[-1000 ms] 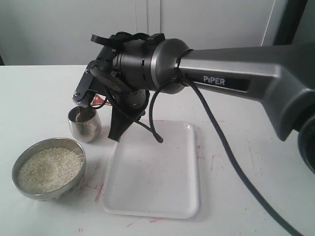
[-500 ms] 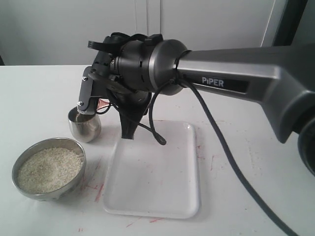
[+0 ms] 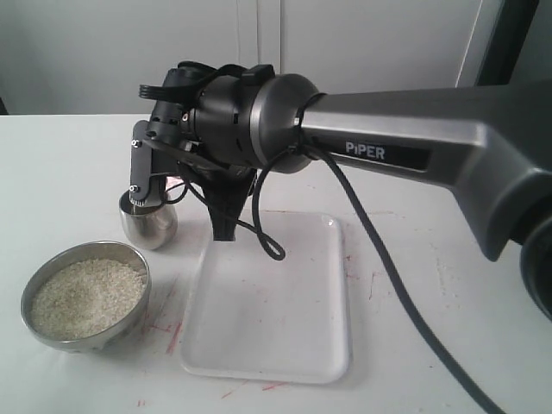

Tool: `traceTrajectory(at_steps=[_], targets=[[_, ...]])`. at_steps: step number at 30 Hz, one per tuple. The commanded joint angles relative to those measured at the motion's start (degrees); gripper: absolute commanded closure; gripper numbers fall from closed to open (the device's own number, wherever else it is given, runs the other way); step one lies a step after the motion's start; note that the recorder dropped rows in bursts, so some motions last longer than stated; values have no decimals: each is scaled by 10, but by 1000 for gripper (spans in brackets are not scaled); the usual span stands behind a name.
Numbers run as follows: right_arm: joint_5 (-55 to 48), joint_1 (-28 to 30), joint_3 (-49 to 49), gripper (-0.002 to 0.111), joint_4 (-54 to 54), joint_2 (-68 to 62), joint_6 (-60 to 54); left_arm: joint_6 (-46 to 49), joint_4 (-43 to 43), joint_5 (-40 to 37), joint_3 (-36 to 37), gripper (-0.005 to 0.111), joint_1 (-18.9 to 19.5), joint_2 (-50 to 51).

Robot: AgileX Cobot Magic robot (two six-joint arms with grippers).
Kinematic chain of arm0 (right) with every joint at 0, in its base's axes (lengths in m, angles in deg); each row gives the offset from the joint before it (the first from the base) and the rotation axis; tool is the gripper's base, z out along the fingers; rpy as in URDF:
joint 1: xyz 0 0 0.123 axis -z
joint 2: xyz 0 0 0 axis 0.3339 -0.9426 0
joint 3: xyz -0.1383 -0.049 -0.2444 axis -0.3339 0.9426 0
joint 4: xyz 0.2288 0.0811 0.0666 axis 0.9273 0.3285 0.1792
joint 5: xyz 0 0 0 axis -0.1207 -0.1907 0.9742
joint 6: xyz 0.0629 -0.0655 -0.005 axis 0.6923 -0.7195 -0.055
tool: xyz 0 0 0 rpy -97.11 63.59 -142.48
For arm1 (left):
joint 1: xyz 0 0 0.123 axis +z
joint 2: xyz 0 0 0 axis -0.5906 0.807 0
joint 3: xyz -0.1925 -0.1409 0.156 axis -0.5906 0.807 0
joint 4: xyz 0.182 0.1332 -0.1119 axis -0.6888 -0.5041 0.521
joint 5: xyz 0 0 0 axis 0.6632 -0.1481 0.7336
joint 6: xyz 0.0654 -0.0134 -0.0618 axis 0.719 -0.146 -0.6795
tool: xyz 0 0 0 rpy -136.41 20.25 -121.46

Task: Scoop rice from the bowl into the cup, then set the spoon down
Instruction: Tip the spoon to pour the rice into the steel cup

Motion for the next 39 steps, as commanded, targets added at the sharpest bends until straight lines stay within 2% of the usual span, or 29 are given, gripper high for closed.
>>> traceTrajectory(at_steps=[1, 22, 33, 39], targets=[[1, 0, -2, 105, -17, 0, -13, -3, 5, 3, -2, 92, 1, 0], [6, -1, -2, 105, -34, 0, -65, -3, 5, 3, -2, 92, 1, 0], [15, -11, -2, 105, -107, 0, -68, -3, 5, 3, -2, 92, 1, 0], [16, -18, -2, 105, -112, 0, -90, -3, 5, 3, -2, 92, 1, 0]])
